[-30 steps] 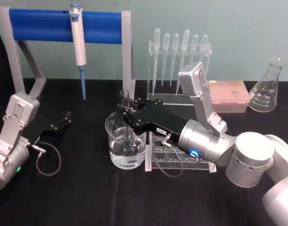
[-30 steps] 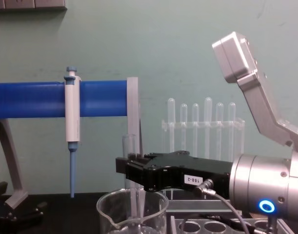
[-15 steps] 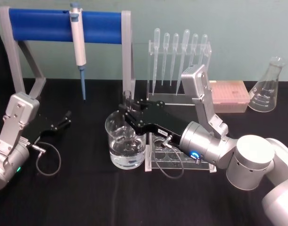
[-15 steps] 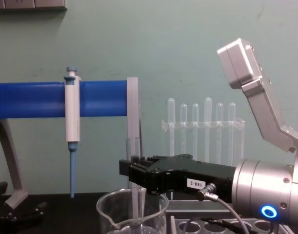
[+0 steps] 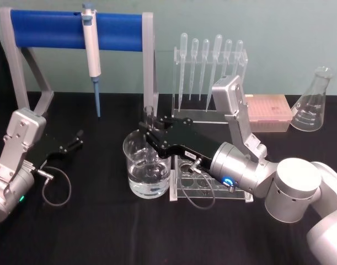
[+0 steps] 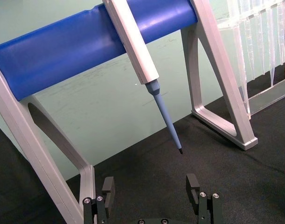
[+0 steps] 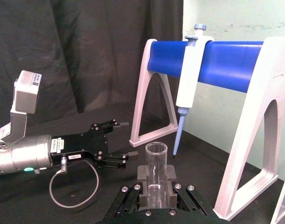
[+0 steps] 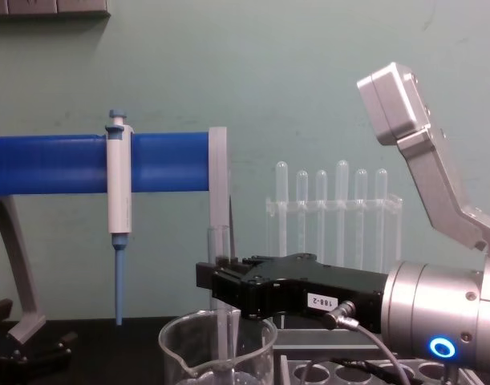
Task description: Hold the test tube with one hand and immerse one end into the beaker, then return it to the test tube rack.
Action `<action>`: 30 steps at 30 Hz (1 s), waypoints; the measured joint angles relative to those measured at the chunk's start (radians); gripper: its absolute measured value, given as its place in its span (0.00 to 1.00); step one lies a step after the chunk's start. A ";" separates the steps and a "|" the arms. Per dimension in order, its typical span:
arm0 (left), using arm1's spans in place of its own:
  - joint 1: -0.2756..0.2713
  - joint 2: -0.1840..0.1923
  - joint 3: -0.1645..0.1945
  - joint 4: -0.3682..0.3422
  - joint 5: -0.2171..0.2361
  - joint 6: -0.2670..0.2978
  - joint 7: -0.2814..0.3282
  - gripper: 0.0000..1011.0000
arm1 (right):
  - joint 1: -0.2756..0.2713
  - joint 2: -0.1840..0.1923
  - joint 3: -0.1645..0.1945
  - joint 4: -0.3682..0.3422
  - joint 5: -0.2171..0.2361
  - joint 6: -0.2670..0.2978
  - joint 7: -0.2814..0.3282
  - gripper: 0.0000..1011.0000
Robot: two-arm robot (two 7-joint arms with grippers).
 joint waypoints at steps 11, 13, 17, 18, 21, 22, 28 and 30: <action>0.000 0.000 0.000 0.000 0.000 0.000 0.000 0.99 | 0.001 0.001 -0.001 -0.001 0.001 0.001 0.000 0.22; 0.000 0.000 0.000 0.000 0.000 0.000 0.000 0.99 | 0.001 0.001 -0.001 -0.001 0.001 0.001 0.000 0.22; 0.000 0.000 0.000 0.000 0.000 0.000 0.000 0.99 | 0.001 0.001 -0.001 -0.001 0.002 0.001 -0.001 0.22; 0.000 0.000 0.000 0.000 0.000 0.000 0.000 0.99 | 0.001 0.001 -0.001 -0.001 0.002 0.001 -0.001 0.22; 0.000 0.000 0.000 0.000 0.000 0.000 0.000 0.99 | 0.001 0.001 -0.001 -0.001 0.002 0.001 -0.001 0.22; 0.000 0.000 0.000 0.000 0.000 0.000 0.000 0.99 | 0.001 0.001 -0.001 -0.001 0.002 0.001 -0.001 0.22; 0.000 0.000 0.000 0.000 0.000 0.000 0.000 0.99 | 0.001 0.001 -0.001 -0.001 0.002 0.001 -0.001 0.22; 0.000 0.000 0.000 0.000 0.000 0.000 0.000 0.99 | 0.001 0.001 -0.001 -0.001 0.002 0.001 -0.001 0.22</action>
